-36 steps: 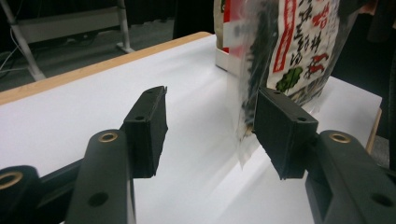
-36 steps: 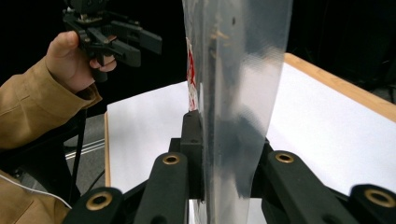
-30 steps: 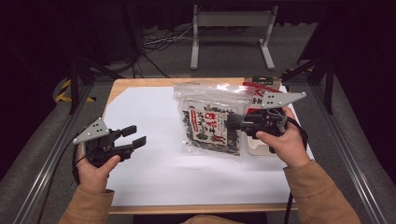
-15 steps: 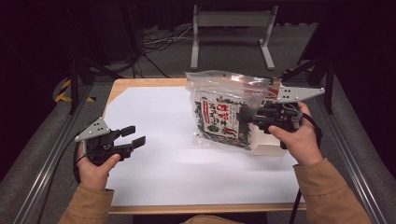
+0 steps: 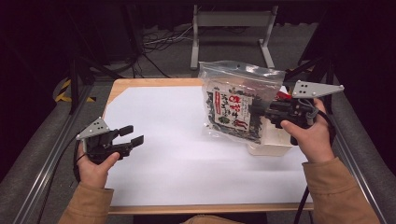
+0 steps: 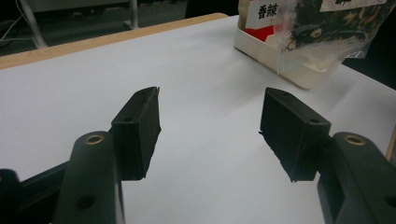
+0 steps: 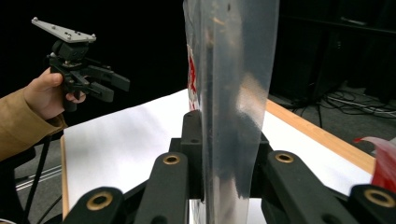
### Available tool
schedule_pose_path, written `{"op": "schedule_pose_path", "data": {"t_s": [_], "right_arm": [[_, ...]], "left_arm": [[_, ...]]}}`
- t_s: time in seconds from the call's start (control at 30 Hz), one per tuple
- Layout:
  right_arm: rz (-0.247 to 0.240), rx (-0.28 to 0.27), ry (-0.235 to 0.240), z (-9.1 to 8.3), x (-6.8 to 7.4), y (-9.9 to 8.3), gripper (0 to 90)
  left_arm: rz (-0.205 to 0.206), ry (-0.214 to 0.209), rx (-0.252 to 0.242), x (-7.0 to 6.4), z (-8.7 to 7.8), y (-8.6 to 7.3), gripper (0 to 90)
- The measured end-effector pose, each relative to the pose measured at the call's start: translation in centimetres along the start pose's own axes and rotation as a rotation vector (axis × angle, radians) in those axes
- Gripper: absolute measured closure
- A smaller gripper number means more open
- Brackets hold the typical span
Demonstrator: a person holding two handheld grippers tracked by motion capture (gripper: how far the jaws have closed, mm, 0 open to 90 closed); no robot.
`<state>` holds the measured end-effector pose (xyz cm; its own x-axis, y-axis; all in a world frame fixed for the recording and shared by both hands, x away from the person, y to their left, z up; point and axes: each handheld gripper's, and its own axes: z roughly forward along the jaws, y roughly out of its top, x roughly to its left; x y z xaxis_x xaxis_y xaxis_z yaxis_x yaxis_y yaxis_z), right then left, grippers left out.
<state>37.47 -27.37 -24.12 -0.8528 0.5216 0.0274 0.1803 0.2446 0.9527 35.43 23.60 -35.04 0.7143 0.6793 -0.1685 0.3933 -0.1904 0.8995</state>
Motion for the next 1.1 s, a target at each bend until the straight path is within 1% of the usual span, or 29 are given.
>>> {"op": "schedule_pose_path", "data": {"t_s": [0.13, 0.27, 0.47, 0.57, 0.63, 0.9, 1.1], "right_arm": [[-0.005, -0.016, -0.025, -0.5, -0.3, -0.1, 76.2], [-0.007, -0.031, -0.052, -0.8, -0.8, -0.5, 76.3], [-0.004, -0.047, -0.087, -1.5, -1.5, -1.0, 76.4], [-0.003, -0.050, -0.107, -1.8, -1.8, -1.2, 76.4], [-0.003, -0.051, -0.112, -2.0, -1.9, -1.3, 76.4], [-0.014, -0.055, -0.169, -2.8, -2.5, -1.9, 76.4], [-0.003, -0.059, -0.203, -3.4, -2.9, -2.6, 76.4]], "left_arm": [[-0.008, 0.014, -0.008, 0.3, 0.2, -0.3, 39.2], [-0.012, 0.026, -0.005, 0.6, 0.1, -0.4, 39.3], [-0.022, 0.026, 0.000, 0.8, 0.2, -0.6, 39.2], [-0.023, 0.026, 0.004, 0.9, 0.3, -0.7, 39.1], [-0.022, 0.028, 0.007, 1.0, 0.4, -0.7, 39.1], [-0.032, 0.026, 0.019, 1.3, 0.6, -1.0, 38.8], [-0.037, 0.027, 0.021, 1.5, 0.5, -1.0, 38.5]]}}
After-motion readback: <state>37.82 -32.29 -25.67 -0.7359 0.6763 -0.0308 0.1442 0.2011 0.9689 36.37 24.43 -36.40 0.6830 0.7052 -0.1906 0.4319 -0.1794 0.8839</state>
